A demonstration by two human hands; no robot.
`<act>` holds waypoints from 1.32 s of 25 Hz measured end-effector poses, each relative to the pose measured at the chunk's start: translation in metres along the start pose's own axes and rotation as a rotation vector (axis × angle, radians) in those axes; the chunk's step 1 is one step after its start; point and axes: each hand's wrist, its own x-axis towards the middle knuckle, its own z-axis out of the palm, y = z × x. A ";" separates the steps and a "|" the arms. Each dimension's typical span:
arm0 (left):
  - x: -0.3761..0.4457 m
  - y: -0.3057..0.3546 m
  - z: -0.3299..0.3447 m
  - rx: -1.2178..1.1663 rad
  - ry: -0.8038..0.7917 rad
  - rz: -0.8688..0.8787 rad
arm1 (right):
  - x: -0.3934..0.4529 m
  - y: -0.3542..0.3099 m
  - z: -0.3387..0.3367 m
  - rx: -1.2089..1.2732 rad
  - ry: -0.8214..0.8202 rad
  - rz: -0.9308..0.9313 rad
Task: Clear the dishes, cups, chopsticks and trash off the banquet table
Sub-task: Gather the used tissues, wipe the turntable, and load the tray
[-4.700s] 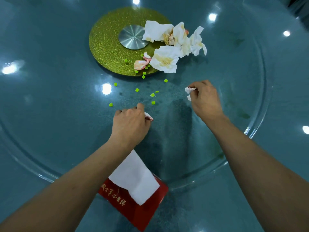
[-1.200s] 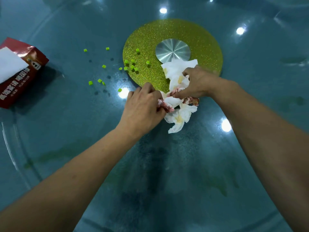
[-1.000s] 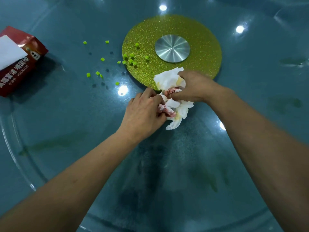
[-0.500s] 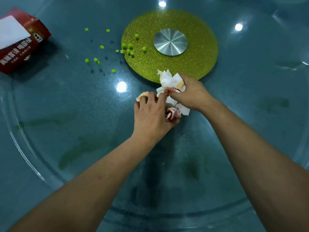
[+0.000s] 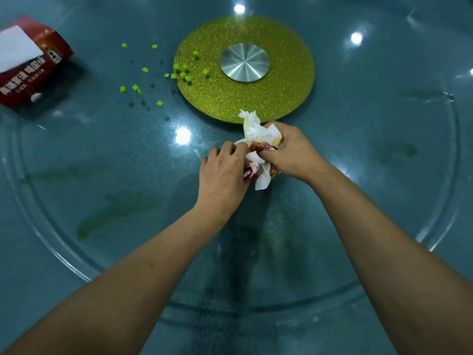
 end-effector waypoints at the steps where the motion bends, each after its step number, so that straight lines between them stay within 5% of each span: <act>1: -0.002 0.002 -0.002 -0.029 0.004 -0.008 | -0.005 -0.001 0.000 0.017 0.000 -0.014; 11: -0.032 0.013 -0.025 -0.362 -0.027 0.034 | -0.083 -0.015 -0.007 0.289 -0.093 0.034; 23: -0.078 0.060 -0.047 -0.515 -0.220 0.257 | -0.181 -0.019 -0.026 0.230 0.177 0.012; 28: -0.094 0.089 -0.042 -0.507 -0.245 0.313 | -0.228 0.004 -0.040 0.375 0.124 0.076; 33: -0.115 0.115 -0.037 -0.527 -0.330 0.424 | -0.272 0.022 -0.051 0.261 0.228 0.067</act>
